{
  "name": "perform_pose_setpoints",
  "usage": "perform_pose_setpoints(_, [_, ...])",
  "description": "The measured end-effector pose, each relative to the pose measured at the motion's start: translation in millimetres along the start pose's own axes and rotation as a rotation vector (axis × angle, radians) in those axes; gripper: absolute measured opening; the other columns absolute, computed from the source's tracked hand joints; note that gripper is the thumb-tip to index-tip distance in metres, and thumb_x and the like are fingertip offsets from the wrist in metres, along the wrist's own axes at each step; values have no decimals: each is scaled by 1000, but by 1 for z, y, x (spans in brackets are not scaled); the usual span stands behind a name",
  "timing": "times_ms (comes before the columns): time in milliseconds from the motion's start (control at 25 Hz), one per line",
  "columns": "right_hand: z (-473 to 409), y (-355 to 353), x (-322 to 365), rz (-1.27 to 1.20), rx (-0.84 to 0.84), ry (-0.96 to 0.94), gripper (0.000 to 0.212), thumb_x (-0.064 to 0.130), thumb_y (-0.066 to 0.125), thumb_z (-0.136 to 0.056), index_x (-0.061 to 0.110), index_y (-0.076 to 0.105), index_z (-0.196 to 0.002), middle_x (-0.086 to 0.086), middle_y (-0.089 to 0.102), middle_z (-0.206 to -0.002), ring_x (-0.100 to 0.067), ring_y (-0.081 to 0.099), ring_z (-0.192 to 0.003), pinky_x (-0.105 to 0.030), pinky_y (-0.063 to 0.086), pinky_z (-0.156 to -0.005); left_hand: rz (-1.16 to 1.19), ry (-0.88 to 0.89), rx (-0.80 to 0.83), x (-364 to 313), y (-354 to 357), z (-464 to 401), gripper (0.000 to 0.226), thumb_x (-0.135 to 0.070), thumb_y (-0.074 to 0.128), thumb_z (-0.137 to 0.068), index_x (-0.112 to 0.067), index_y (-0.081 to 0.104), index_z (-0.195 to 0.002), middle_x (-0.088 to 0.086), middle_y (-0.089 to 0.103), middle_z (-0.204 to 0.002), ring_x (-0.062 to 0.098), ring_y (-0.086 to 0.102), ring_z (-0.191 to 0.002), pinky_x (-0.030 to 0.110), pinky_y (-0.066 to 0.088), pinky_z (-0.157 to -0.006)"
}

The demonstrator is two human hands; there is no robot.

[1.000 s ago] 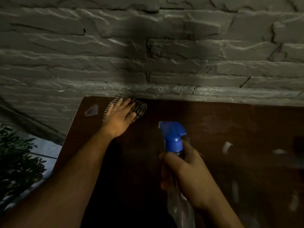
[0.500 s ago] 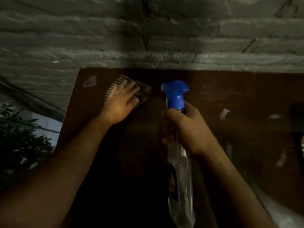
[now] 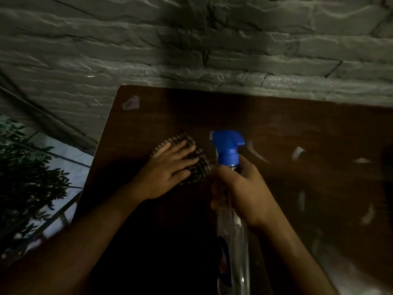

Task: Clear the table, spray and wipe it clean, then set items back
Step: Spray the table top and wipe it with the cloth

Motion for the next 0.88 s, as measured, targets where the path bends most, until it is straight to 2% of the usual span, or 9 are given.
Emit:
perform_pose_setpoints(200, [-2, -1, -5, 7, -46, -9, 22, 14, 61, -88, 17, 55, -108, -8, 60, -75, -23, 58, -65, -34, 55, -59, -69, -451, -76, 80, -48, -63, 44, -44, 31, -101, -34, 36, -144, -3, 21, -160, 15, 6, -148, 39, -1, -117])
perform_pose_setpoints(240, [-1, 0, -6, 4, -52, -10, 21, 13, 60, -88, 16, 55, -108, -9, 60, -75, -24, 57, -64, -34, 55, -59, -97, -437, -64, 61, -37, -64, 45, -44, 30, -101, -33, 34, -145, -3, 20, -160, 16, 5, -149, 41, -1, -118])
perform_pose_setpoints(360, [9, 5, -9, -24, -19, -4, 23, 14, 60, -87, 14, 56, -110, -11, 61, -79, -24, 58, -65, -33, 55, -58, -36, 15, 49, -29, 11, 3, 51, -54, 22, -97, -36, 38, -142, -11, 19, -158, 10, 5, -148, 37, 0, -119])
perform_pose_setpoints(400, [13, 5, -11, -34, -16, 10, 23, 14, 61, -88, 15, 56, -110, -10, 61, -80, -23, 58, -66, -33, 55, -58, 15, 61, 57, -28, 6, 24, 51, -56, 21, -97, -38, 40, -141, -14, 19, -157, 7, 6, -148, 38, 1, -119])
perform_pose_setpoints(600, [13, 1, -21, 18, -43, 29, 24, 17, 63, -86, 20, 57, -109, -6, 63, -76, -19, 61, -64, -34, 57, -61, -55, -421, -22, 69, -49, -43, 44, -42, 31, -102, -35, 33, -145, -6, 16, -160, 15, 2, -149, 41, -3, -119])
perform_pose_setpoints(640, [14, 2, -24, 17, -45, 28, 23, 16, 63, -86, 21, 57, -108, -6, 63, -75, -19, 61, -64, -35, 57, -61, -74, -389, -26, 53, -39, -45, 45, -42, 30, -102, -33, 34, -145, -4, 16, -160, 17, 3, -149, 41, -3, -118])
perform_pose_setpoints(760, [25, 3, -32, -21, -6, 53, 24, 16, 63, -86, 24, 58, -108, -2, 65, -76, -17, 61, -63, -33, 56, -60, -50, 26, 39, -28, 7, 14, 49, -52, 27, -98, -33, 44, -140, -8, 24, -157, 14, 10, -148, 41, 3, -119])
perform_pose_setpoints(800, [30, 2, -37, -31, 5, 67, 24, 17, 64, -86, 24, 58, -108, -2, 65, -76, -16, 61, -63, -32, 56, -61, -22, 55, 46, -27, 5, 38, 49, -54, 26, -97, -36, 43, -140, -11, 23, -157, 10, 9, -148, 40, 3, -119])
perform_pose_setpoints(880, [35, 0, -42, -37, 13, 84, 25, 18, 64, -86, 24, 58, -109, -1, 65, -76, -15, 62, -63, -31, 56, -60, 20, -127, 16, 18, -18, 38, 46, -53, 24, -96, -42, 34, -140, -13, 18, -158, 8, 5, -148, 44, 3, -120])
Point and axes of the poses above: each hand's wrist, its own z-axis away from the middle knuckle, its own y-axis out of the palm, x = y × z, the point moved 6 cm from there along -z, towards the middle knuckle
